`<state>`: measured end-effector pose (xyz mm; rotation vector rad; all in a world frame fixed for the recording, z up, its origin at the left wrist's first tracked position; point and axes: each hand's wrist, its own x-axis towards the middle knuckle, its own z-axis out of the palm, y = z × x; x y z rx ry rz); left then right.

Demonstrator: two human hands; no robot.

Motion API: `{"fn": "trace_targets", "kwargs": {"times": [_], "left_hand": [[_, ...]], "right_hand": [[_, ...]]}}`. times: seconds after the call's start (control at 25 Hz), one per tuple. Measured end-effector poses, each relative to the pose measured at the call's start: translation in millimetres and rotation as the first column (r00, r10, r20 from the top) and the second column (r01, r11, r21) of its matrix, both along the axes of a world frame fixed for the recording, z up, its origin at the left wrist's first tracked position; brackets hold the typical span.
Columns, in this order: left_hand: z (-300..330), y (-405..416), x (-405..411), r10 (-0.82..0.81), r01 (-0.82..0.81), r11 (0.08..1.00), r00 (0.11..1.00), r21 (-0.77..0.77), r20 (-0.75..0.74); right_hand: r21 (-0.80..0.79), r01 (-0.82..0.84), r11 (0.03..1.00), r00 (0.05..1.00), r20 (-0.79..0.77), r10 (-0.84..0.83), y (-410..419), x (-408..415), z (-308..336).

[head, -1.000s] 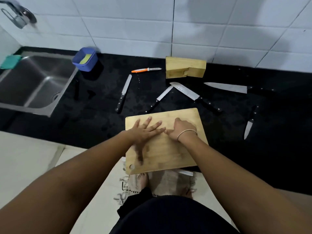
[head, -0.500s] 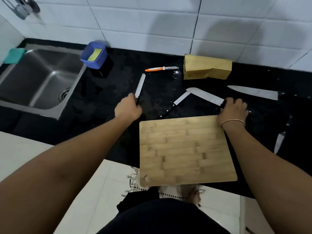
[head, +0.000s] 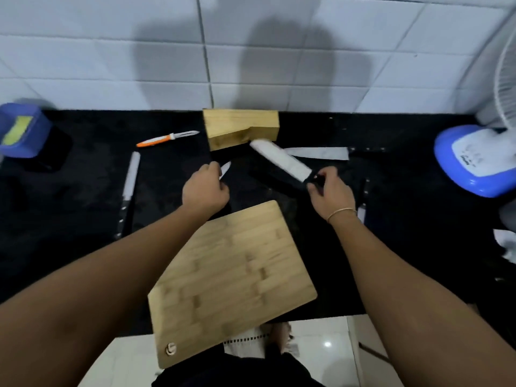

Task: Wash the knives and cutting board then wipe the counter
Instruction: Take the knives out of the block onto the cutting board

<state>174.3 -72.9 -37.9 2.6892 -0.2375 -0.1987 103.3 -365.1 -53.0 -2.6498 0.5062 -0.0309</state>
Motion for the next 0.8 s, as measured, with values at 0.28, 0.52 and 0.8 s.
{"fn": "trace_targets", "kwargs": {"times": [0.28, 0.52, 0.8], "left_hand": [[-20.5, -48.1, -2.2, -0.051, 0.055, 0.997, 0.996, -0.047, 0.077], [-14.1, -15.5, -28.2, 0.251, -0.264, 0.95, 0.963, 0.167, 0.093], [-22.8, 9.4, -32.2, 0.315, -0.292, 0.916, 0.948, 0.274, -0.044]], "right_hand": [[-0.093, 0.259, 0.961, 0.964, -0.033, -0.263, -113.4, 56.7, 5.8], [-0.261, 0.077, 0.962, 0.971, -0.198, -0.132, -129.9, 75.0, -1.3], [-0.328, -0.036, 0.944, 0.982, -0.184, -0.027, -119.9, 78.9, -2.6]]}}
